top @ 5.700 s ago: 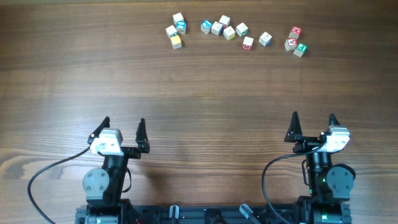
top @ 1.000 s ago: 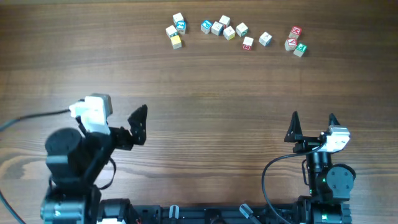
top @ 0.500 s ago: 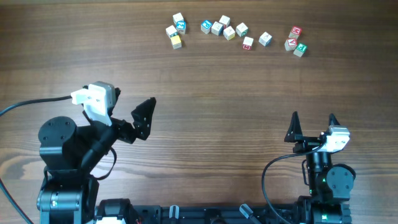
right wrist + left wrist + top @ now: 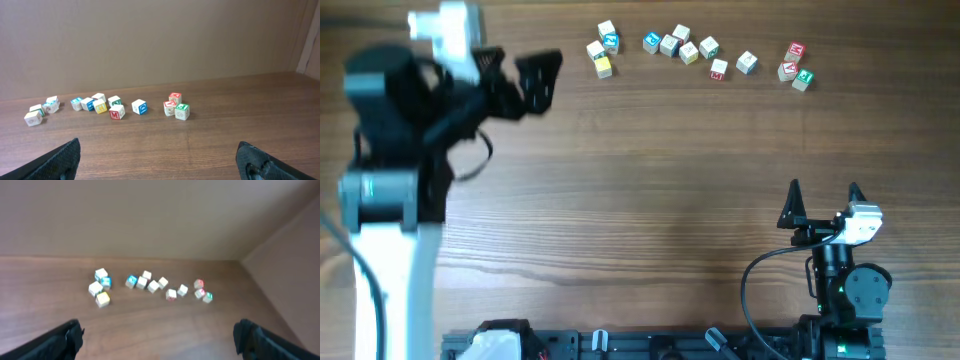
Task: Form a horizontal line
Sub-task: 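Reach the left gripper forward and grasp the white Z block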
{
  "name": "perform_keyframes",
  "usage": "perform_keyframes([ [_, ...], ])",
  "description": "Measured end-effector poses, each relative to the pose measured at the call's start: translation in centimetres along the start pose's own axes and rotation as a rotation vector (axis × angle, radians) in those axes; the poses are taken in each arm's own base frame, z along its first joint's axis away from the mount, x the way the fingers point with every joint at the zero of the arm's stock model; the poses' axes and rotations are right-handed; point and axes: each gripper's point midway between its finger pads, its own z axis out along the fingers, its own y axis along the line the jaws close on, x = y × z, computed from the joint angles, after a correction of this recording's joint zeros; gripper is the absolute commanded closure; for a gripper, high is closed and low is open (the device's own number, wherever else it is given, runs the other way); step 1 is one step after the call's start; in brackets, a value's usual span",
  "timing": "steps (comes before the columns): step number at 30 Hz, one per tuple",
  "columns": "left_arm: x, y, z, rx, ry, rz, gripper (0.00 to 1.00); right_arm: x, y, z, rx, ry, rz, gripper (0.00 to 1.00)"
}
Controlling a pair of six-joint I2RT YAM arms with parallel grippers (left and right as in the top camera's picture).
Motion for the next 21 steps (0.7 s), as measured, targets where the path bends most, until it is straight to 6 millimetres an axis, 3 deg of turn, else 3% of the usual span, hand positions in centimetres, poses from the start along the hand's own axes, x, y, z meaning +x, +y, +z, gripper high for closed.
perform_keyframes([
  [5,-2.3,2.4,6.6,-0.160,0.099,0.032,0.00,0.0,0.1,0.0,-0.003,0.001,0.000,0.00],
  [8,-2.3,3.8,11.2,-0.285,0.115,0.152,0.00,0.0,0.1,0.0,-0.004,0.001,0.000,0.00],
  [10,-0.7,4.9,14.1,-0.330,0.160,0.219,0.00,0.0,0.1,0.0,-0.005,0.001,0.000,0.00],
  [11,0.7,6.1,16.8,-0.353,0.195,0.256,0.00,0.0,0.1,0.0,-0.006,0.001,0.000,0.00],
  [16,6.9,11.4,25.2,-0.400,0.298,0.287,0.00,0.0,0.1,0.0,-0.006,0.002,0.000,0.00],
  [21,11.0,14.4,31.2,-0.387,0.288,0.294,0.00,0.0,0.1,0.0,-0.006,0.001,0.000,0.00],
])
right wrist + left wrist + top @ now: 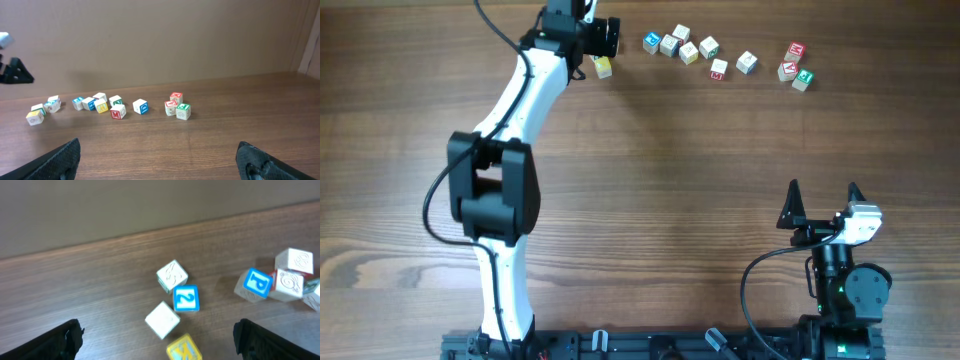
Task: Form a horizontal line
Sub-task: 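Reach the left gripper forward and grasp the white Z block, then carry the Z block right and set it down near the table center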
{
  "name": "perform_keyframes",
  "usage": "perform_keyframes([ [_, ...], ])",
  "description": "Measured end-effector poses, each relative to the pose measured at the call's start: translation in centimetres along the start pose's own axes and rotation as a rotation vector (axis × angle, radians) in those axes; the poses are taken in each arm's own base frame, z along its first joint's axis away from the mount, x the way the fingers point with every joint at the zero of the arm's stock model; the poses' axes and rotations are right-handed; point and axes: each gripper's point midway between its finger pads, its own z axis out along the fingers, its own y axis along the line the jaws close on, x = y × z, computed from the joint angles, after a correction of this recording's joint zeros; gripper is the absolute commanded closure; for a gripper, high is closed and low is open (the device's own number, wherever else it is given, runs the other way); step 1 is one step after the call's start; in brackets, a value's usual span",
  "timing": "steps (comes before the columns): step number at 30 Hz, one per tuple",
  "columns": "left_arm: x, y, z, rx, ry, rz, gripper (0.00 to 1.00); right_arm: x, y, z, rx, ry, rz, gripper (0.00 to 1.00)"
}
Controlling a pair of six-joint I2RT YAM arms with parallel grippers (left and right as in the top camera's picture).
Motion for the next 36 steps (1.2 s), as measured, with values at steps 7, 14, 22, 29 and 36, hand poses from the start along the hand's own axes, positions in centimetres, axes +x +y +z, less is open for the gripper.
perform_keyframes([
  [7,3.5,-0.7,5.3,0.032,0.022,-0.002,0.03,0.0,0.0,0.0,0.000,0.000,0.000,0.00],
  [14,6.6,0.7,8.1,0.048,0.063,-0.049,0.37,0.0,0.0,0.0,0.000,0.000,0.000,0.00],
  [22,6.6,2.7,8.5,0.094,0.047,-0.150,0.59,0.0,0.0,0.0,0.000,0.000,0.000,0.00],
  [29,6.5,1.3,8.5,0.122,0.045,-0.147,0.74,0.0,0.0,0.0,0.000,0.000,0.000,0.00],
  [36,6.4,1.3,8.4,0.122,0.047,-0.146,0.73,0.0,0.0,0.0,0.000,0.000,0.000,0.00],
])
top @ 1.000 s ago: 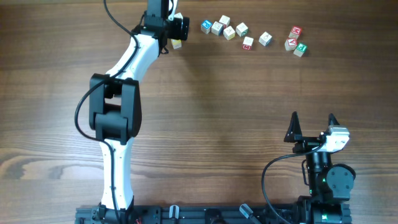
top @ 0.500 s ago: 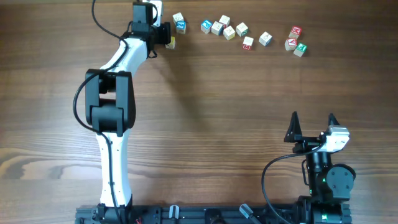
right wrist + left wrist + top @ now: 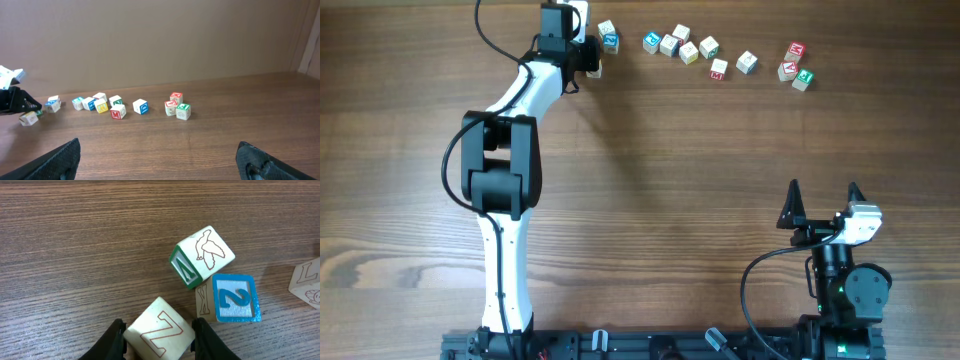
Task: Form a horizontal line
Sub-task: 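Carry the Z block right and set it down near the table center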
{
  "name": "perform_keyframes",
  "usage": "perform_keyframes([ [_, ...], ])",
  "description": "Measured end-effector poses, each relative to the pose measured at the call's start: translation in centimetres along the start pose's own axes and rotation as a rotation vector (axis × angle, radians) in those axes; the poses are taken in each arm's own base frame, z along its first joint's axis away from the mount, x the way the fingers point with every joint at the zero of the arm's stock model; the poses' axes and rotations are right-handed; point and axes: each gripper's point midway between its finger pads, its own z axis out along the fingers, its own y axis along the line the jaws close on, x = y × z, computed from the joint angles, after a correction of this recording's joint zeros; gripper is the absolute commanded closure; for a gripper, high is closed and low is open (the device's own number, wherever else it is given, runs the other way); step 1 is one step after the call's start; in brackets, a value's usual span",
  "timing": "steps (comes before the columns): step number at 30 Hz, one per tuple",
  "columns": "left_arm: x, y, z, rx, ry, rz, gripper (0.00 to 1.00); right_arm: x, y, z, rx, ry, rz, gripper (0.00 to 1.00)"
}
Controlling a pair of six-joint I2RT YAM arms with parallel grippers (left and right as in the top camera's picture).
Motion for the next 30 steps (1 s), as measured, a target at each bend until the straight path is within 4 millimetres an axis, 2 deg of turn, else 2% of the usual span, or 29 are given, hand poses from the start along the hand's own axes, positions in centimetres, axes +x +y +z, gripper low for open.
perform_keyframes([
  [3,-0.6,-0.2,-0.9,0.001,-0.002,0.000,0.72,0.0,0.0,0.0,0.000,0.000,0.000,0.00],
  [6,-3.4,-0.9,-4.1,0.003,-0.033,0.004,0.68,0.0,0.0,0.0,0.000,0.000,0.000,0.00],
  [7,-4.6,-1.3,-5.8,0.006,-0.047,0.009,0.68,0.0,0.0,0.0,0.000,0.000,0.000,0.00],
  [8,-4.9,-1.4,-6.1,0.007,-0.053,0.010,0.68,0.0,0.0,0.0,0.000,0.000,0.000,0.00],
  [9,-7.1,-2.5,-9.0,0.016,-0.089,0.020,0.69,0.0,0.0,0.0,0.000,0.000,0.000,0.00],
  [12,-7.9,-4.6,-12.6,0.034,-0.071,0.036,0.69,0.0,0.0,0.0,0.000,0.000,0.000,0.00],
  [16,-8.6,-10.1,-17.8,0.097,-0.065,0.092,0.68,0.0,0.0,0.0,0.000,0.000,0.000,0.00],
  [18,-7.9,-12.8,-19.9,0.130,-0.036,0.123,0.67,0.0,0.0,0.0,0.000,0.000,0.000,0.00],
  [21,-5.7,-16.5,-22.1,0.175,0.035,0.171,0.66,0.0,0.0,0.0,0.000,0.000,0.000,0.00],
  [23,-4.1,-18.3,-22.9,0.197,0.085,0.197,0.69,0.0,0.0,0.0,0.000,0.000,0.000,0.00],
  [24,-2.4,-19.6,-23.2,0.210,0.139,0.213,0.71,0.0,0.0,0.0,0.000,0.000,0.000,0.00],
  [27,0.7,-21.9,-24.0,0.231,0.237,0.236,0.73,0.0,0.0,0.0,0.000,0.000,0.000,0.00],
  [30,2.9,-24.4,-24.9,0.261,0.291,0.274,0.73,0.0,0.0,0.0,0.000,0.000,0.000,0.00],
])
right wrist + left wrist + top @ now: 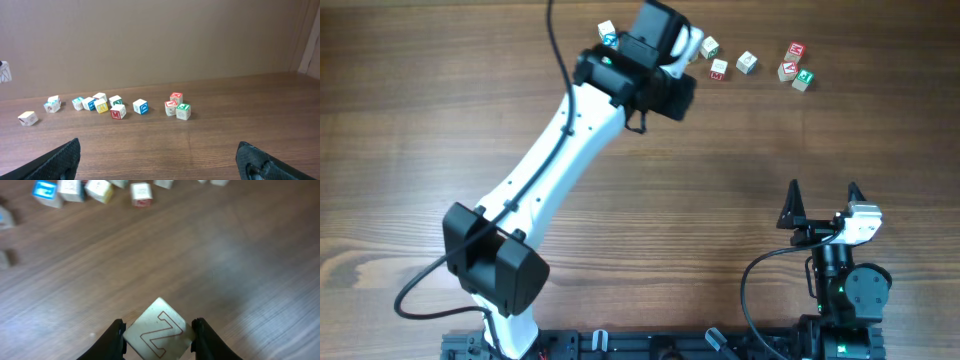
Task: Form a horizontal line
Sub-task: 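Carry the Z block right and set it down near the table center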
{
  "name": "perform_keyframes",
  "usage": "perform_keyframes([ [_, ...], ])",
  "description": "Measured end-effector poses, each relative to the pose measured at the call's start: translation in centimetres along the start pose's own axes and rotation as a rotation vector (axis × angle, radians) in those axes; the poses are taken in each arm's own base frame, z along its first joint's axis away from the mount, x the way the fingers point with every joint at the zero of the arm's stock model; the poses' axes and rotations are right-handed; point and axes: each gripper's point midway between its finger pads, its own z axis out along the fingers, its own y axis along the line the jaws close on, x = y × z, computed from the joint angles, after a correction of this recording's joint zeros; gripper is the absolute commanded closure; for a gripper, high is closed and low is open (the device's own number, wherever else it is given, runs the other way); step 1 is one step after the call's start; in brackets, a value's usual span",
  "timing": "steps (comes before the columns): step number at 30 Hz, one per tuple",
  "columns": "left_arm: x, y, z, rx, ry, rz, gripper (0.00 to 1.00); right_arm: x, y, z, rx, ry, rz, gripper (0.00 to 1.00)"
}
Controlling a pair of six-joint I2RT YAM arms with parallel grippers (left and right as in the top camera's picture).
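Note:
A pale wooden block with a red Z (159,326) sits cornerwise between the fingers of my left gripper (159,332), which is shut on it above bare wood. From overhead the left gripper (670,97) hangs just in front of the middle of the scattered letter blocks (747,62) along the far edge; the Z block is hidden under it. The other blocks show at the top of the left wrist view, among them a red M block (141,192). My right gripper (157,157) is open, low and near, facing the blocks (140,106).
The left arm (570,140) crosses the table diagonally and covers part of the block row. A group of red and green blocks (795,65) lies at the far right. A lone pale block (27,118) lies left of the row. Wooden table (720,180) throughout.
My left gripper, then low at the far-left cluster with the Z block beside the blue 2 block, now holds it raised, further right and nearer. The right arm is unchanged.
My left gripper stood open well left of the blocks. Then it was open over the left cluster. Then it was shut on the Z block on the table there. Now the Z block is off the table, in front of the row's middle.

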Motion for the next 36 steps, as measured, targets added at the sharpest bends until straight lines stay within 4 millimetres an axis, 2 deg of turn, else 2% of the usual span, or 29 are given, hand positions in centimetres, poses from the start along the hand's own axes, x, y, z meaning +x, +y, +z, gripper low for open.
perform_keyframes([
  [4,1.1,-3.4,0.5,0.036,0.026,0.049,0.73,0.0,0.0,0.0,0.000,0.000,0.000,0.00],
  [8,2.7,-4.2,1.8,0.042,0.065,0.033,0.73,0.0,0.0,0.0,0.000,0.000,0.000,0.00],
  [15,4.6,-4.8,6.9,0.099,0.090,-0.002,0.74,0.0,0.0,0.0,0.000,0.000,0.000,0.00],
  [21,7.2,-7.2,11.8,0.163,0.158,0.022,0.75,0.0,0.0,0.0,0.000,0.000,0.000,0.00],
  [25,8.0,-8.9,14.7,0.195,0.158,0.051,0.74,0.0,0.0,0.0,0.000,0.000,0.000,0.00],
  [28,7.8,-10.1,16.6,0.220,0.122,0.073,0.73,0.0,0.0,0.0,0.000,0.000,0.000,0.00],
  [32,5.7,-11.7,17.3,0.282,0.020,0.096,0.69,0.0,0.0,0.0,0.000,0.000,0.000,0.00],
  [34,5.3,-12.6,18.1,0.331,-0.011,0.106,0.67,0.0,0.0,0.0,0.000,0.000,0.000,0.00],
  [36,6.0,-12.9,19.0,0.344,0.005,0.106,0.65,0.0,0.0,0.0,0.000,0.000,0.000,0.00],
])
